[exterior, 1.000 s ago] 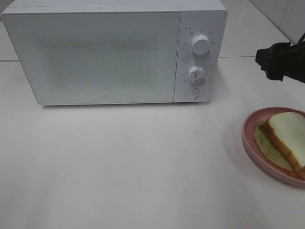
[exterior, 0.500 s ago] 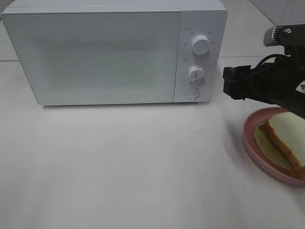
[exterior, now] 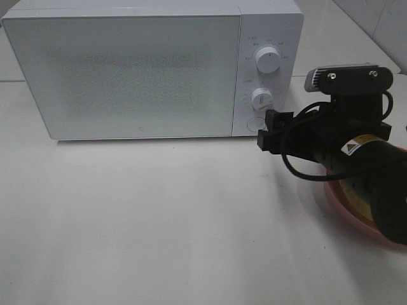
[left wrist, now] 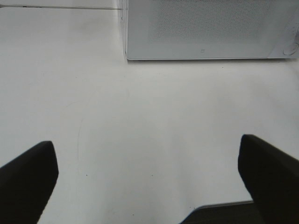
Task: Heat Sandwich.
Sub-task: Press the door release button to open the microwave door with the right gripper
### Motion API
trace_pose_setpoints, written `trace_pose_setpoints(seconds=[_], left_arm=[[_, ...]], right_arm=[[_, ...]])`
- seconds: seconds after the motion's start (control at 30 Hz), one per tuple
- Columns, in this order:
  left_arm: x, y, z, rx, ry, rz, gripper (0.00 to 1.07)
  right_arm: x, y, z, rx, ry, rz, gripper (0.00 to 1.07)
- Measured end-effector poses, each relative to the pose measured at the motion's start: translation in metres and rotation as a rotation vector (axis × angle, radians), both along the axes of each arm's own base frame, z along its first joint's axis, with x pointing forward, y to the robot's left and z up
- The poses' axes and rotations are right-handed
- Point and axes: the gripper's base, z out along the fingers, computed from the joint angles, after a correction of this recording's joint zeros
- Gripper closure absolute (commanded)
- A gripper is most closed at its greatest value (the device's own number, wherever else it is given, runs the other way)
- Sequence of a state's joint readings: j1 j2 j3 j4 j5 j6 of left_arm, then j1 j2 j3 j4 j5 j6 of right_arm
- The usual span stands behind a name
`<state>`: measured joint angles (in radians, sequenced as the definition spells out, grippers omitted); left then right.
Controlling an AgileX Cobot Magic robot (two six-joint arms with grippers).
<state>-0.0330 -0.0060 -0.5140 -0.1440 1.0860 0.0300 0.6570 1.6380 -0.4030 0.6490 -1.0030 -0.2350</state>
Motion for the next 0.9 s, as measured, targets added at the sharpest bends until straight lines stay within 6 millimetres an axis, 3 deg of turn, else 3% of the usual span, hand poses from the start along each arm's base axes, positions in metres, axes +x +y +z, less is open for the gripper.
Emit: trace_pose_setpoints(seconds=[0.2,0.57,0.9], left_arm=[[0.000,0.000,0.000,0.000,0.000,0.000,0.09],[0.000,0.000,0.000,0.000,0.000,0.000,0.09],[0.000,0.000,0.000,0.000,0.000,0.000,0.09]], right_arm=[[-0.009,0.014,-0.009,-0.004,0.020,0.004,0.31],[-0.013,0.017,-0.011,0.038,0.034,-0.015,0.31],[-0.013,0.017,-0.011,0.487,0.095,-0.168,0.32]])
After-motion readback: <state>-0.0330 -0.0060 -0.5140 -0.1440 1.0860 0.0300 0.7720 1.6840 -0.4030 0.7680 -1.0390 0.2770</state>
